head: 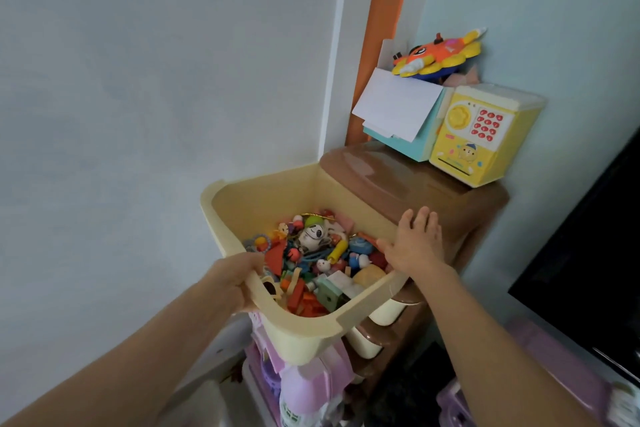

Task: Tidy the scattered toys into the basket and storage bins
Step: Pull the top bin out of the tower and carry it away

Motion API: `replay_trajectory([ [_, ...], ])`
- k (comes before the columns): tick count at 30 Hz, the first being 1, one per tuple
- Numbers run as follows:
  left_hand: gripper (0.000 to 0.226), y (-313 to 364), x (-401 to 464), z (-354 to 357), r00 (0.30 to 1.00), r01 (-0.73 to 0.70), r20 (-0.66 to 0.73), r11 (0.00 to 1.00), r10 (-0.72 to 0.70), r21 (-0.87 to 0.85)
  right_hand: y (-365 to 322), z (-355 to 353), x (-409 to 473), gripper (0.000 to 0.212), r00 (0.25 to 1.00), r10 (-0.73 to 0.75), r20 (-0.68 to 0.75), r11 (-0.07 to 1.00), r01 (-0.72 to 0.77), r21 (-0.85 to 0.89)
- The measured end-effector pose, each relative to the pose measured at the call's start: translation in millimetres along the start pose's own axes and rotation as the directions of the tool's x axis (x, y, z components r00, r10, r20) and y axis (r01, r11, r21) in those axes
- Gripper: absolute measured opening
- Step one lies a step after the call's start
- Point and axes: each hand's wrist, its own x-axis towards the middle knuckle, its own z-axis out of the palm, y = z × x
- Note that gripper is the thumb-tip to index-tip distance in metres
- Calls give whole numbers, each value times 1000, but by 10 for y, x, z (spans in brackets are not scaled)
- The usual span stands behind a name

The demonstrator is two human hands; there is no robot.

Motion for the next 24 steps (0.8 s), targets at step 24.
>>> replay_trajectory([
  [24, 37, -2240, -1954, -2436, 804, -179, -595, 951, -5, -250, -1360, 1635, -2590, 35, 549, -445, 708, 85, -761, 643],
])
